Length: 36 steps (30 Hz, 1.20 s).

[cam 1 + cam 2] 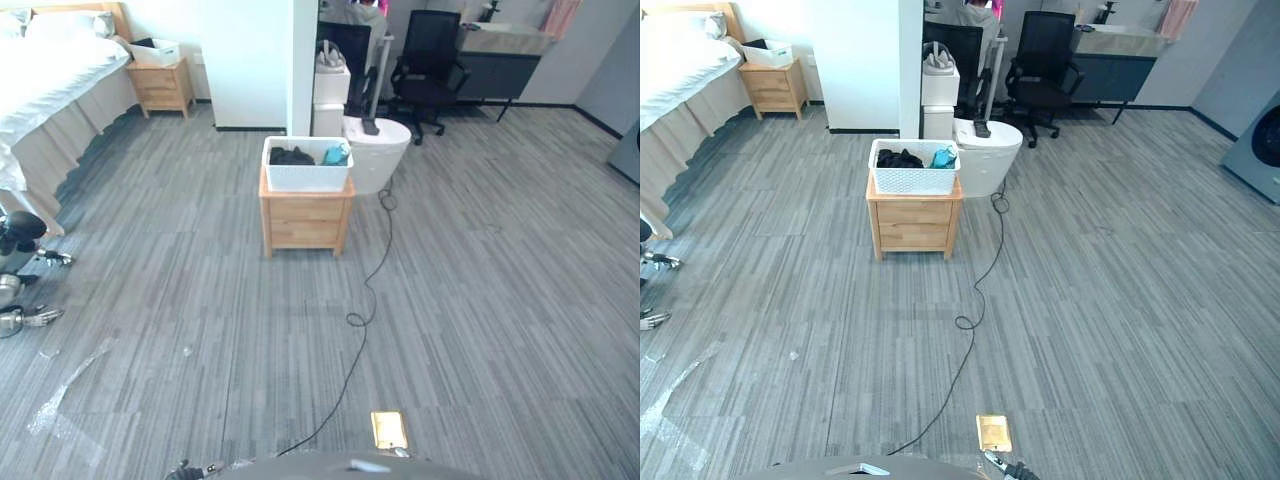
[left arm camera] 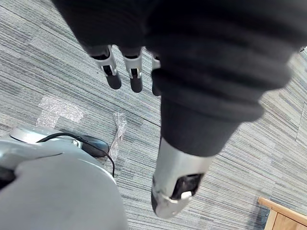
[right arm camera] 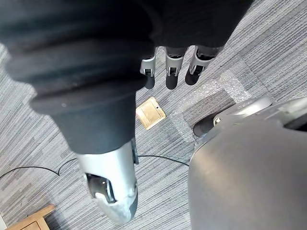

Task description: Pick up the laundry basket with both hands and put the clothes into the washing machine.

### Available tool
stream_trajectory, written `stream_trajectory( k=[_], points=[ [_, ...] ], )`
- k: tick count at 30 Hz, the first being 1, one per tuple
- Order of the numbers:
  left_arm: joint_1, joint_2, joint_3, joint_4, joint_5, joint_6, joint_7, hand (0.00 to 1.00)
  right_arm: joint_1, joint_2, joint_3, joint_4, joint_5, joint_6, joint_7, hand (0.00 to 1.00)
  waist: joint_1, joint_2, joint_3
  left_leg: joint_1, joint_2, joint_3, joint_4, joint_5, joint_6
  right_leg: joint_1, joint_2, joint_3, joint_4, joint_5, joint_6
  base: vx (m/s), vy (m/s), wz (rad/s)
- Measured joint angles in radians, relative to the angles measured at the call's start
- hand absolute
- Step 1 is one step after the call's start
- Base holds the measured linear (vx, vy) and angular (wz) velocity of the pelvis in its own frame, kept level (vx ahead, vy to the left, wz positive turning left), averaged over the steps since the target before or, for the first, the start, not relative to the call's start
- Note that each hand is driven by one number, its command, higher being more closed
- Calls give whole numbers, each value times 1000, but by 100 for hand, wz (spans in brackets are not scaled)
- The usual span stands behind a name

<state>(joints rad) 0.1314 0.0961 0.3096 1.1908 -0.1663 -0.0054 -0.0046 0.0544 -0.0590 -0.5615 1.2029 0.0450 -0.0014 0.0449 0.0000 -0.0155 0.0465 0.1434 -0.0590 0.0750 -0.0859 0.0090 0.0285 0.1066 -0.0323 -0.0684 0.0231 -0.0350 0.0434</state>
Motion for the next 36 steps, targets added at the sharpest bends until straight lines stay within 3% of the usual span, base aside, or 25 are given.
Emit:
stream_trajectory(
  k=[15, 28, 36],
  points=[
    [3, 5, -50, 7, 7, -5, -1, 0, -2, -1, -2, 7, 9, -3, 0, 0, -1, -10, 5, -19, -4, -18, 0, 2, 10, 1, -3, -28, -31, 5, 1, 17, -11, 4],
    [1, 5, -76, 7, 7, -5, -2, 0, -21, -10, 2, 30, 9, -4, 0, 0, -5, 5, 19, -6, -1, -10, -1, -2, 2, 14, -2, -25, -28, 1, 7, -49, -30, -1],
    [0, 9, -77, 7, 7, -6, -4, 0, -17, -10, 10, 30, 9, -4, 0, 0, -6, -2, 18, -8, -1, -4, -1, -6, 2, 14, -2, -20, -38, 2, 8, -15, -8, -1]
  ],
)
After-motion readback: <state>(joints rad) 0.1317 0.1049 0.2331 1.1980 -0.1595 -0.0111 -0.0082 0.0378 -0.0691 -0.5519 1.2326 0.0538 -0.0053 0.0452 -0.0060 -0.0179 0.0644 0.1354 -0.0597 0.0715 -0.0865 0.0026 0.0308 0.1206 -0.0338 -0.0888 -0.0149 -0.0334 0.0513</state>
